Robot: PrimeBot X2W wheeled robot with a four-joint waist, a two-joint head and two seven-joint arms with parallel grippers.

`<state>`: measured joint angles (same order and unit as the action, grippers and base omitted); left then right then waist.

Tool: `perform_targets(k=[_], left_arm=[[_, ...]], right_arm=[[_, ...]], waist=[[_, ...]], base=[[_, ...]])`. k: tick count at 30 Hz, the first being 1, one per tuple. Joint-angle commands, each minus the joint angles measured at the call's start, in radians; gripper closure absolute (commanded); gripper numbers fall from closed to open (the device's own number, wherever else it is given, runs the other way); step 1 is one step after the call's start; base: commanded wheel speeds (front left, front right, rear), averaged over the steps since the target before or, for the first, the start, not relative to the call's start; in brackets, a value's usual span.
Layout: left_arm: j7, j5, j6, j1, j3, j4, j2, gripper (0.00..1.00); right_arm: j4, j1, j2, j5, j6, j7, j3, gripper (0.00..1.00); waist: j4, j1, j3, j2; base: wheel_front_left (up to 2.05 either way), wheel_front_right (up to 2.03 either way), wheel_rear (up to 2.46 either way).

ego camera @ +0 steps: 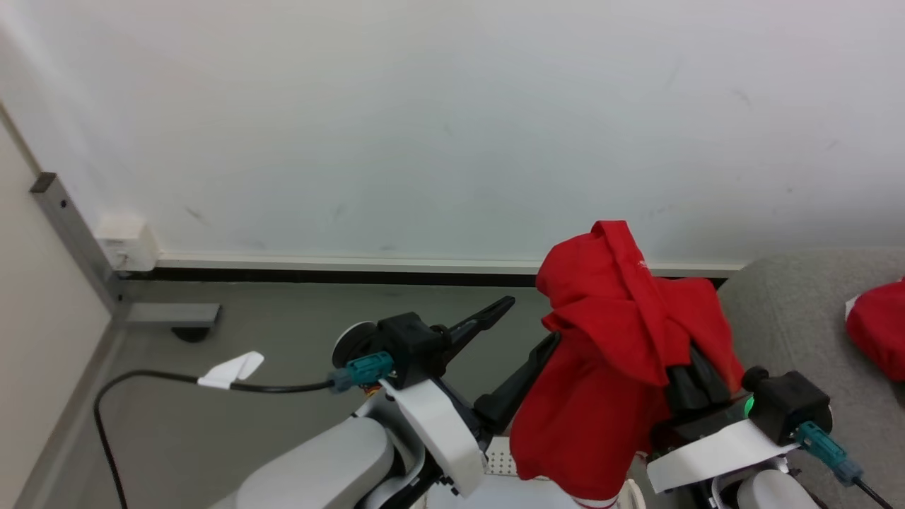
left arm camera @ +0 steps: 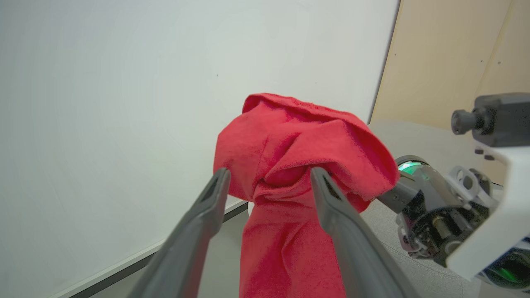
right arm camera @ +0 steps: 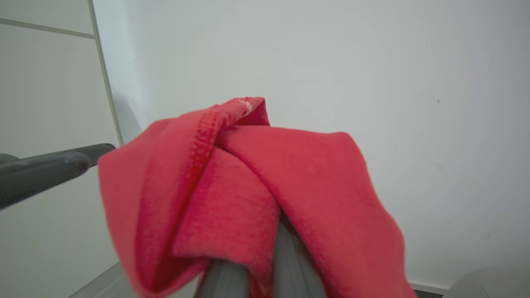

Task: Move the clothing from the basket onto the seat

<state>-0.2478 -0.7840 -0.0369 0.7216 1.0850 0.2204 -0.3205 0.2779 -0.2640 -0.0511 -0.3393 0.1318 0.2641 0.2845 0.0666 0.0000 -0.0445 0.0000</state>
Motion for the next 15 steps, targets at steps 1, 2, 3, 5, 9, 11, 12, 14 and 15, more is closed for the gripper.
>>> perform_targets(k=[1,2,3,5,9,11,12,14,15], left_arm=[[-0.01,0.013,-0.001,-0.02,-0.007,-0.014,-0.011,0.0],[-0.01,0.019,-0.001,-0.026,-0.012,-0.023,-0.017,0.0],[-0.012,0.026,0.0,-0.032,-0.017,-0.03,-0.02,0.0],[-0.016,0.046,0.005,-0.041,-0.026,-0.049,-0.027,0.0],[-0.017,0.083,0.004,-0.064,-0.037,-0.068,-0.035,0.0],[-0.017,0.103,0.007,-0.074,-0.048,-0.078,-0.036,0.0],[-0.017,0.11,0.009,-0.081,-0.052,-0.081,-0.035,0.0],[-0.017,0.127,0.012,-0.093,-0.062,-0.084,-0.037,0.0],[-0.017,0.131,0.013,-0.099,-0.066,-0.084,-0.038,0.0]], right_arm=[[-0.018,0.0,-0.011,0.018,-0.002,0.001,-0.025,1.0],[-0.027,-0.001,-0.013,0.023,-0.002,0.001,-0.038,1.0],[-0.039,0.0,-0.014,0.024,-0.002,0.001,-0.051,1.0],[-0.064,0.003,-0.014,0.025,-0.002,0.001,-0.084,1.0],[-0.111,0.012,-0.018,0.03,-0.002,0.001,-0.126,1.0],[-0.133,0.015,-0.022,0.038,-0.002,0.0,-0.144,1.0],[-0.145,0.016,-0.022,0.037,-0.002,0.001,-0.156,1.0],[-0.164,0.015,-0.024,0.033,-0.002,0.0,-0.167,1.0],[-0.171,0.014,-0.026,0.034,-0.002,0.0,-0.169,1.0]], waist=[[-0.075,0.0,0.029,0.0],[-0.097,0.0,0.034,0.0],[-0.118,0.0,0.038,0.0],[-0.161,0.0,0.048,0.0],[-0.25,0.0,0.061,0.0],[-0.292,0.0,0.066,0.0],[-0.311,0.0,0.068,0.0],[-0.352,0.0,0.072,0.0],[-0.372,0.0,0.073,0.0]], base=[[0.0,0.0,0.0],[0.0,0.0,0.0],[0.0,0.0,0.0],[0.0,0.0,0.0],[0.0,0.0,0.0],[0.0,0.0,0.0],[0.0,0.0,0.0],[0.0,0.0,0.0],[0.0,0.0,0.0]])
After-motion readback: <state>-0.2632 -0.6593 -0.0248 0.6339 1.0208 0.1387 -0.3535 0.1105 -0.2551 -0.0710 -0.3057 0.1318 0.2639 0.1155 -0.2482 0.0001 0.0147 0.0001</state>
